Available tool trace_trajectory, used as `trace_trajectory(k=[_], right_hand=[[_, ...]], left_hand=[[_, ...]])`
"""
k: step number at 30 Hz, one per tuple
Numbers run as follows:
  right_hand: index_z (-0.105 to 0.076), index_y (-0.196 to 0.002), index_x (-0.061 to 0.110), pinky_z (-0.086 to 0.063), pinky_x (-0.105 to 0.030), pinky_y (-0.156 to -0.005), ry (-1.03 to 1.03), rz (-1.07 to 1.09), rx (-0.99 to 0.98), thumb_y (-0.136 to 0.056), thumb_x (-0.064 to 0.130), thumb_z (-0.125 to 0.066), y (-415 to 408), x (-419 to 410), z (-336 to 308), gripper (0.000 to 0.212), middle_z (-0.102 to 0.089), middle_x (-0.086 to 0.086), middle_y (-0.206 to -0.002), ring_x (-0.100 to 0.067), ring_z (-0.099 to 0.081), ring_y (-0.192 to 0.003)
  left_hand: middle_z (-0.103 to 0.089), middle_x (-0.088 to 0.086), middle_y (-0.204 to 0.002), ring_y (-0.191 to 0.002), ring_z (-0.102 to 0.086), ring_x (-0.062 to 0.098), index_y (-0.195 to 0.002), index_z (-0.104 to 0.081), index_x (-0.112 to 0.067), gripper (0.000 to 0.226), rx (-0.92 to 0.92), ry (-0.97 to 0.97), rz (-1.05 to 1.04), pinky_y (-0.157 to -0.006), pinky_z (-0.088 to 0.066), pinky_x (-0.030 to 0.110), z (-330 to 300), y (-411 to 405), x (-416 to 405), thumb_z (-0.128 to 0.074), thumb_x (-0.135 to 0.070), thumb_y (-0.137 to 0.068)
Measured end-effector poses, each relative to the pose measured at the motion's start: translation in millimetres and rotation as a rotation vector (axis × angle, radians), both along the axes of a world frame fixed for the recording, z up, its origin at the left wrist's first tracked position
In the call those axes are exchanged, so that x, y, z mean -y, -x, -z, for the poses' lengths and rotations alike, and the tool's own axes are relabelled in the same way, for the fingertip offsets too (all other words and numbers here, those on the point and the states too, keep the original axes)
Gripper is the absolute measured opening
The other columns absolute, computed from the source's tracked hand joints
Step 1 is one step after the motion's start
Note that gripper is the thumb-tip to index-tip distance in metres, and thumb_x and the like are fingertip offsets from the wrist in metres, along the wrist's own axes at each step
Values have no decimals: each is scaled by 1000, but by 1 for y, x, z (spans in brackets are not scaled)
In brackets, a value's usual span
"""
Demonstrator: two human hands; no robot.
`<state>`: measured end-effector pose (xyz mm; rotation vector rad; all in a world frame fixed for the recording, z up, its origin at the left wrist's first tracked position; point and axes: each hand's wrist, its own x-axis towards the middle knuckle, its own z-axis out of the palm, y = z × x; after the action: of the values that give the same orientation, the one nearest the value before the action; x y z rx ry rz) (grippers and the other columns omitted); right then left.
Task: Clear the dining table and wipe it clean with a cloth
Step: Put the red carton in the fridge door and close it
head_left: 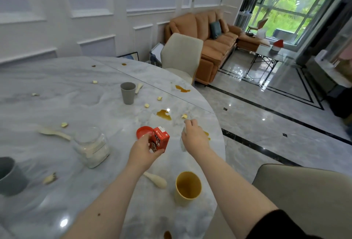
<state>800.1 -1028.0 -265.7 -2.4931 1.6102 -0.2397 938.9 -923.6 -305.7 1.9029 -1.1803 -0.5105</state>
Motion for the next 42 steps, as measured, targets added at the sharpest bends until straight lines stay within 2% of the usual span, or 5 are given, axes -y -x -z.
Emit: trace_trajectory(k=[6,25,30,36,42], right_hand=[[-39,-133,11,-46,-37,-86,26,-124,77,-97,18,-44,-61,-69,-59,37,-40,-9,-134,-30,-53,-112],[-39,-132,13,-48,-48,-92,-28,-824,225,-96,25,-47,-308,-386,-170,39,-38,-9,-135,-37,-51,-115],[-41,-130,9,-45,-41,-90,24,-1059,214,-94,24,-48,-358,-460,-180,39,-40,-11,-134,-34,-51,-113],[-41,-128,9,-46,-41,-87,5,-1380,201,-94,24,-49,-400,-583,-182,38,-41,-11,-131,-35,-54,-107],[-37,-136,11,-44,-40,-94,-39,-1655,192,-95,24,-47,-407,-719,-181,44,-39,-11,-137,-33,-51,-115]], left_hand=[[-60,-1,-77,-69,-58,21,-86,-56,-17,35,-47,87,-106,-64,-46,30,-49,-47,-75,-83,-24,-65],[-59,-1,-90,-77,-55,15,-100,-56,-14,38,51,140,-690,-66,-41,25,-150,-220,-437,-79,-24,-72],[-58,-1,-83,-67,-51,8,-94,-54,-15,31,47,207,-869,-56,-37,15,-170,-234,-528,-78,-14,-73],[-64,6,-95,-89,-60,23,-106,-58,-9,38,58,188,-1237,-79,-47,30,-176,-220,-651,-77,-20,-74],[-67,6,-99,-94,-62,22,-103,-60,-10,39,141,144,-1539,-78,-46,28,-171,-186,-776,-78,-26,-73]])
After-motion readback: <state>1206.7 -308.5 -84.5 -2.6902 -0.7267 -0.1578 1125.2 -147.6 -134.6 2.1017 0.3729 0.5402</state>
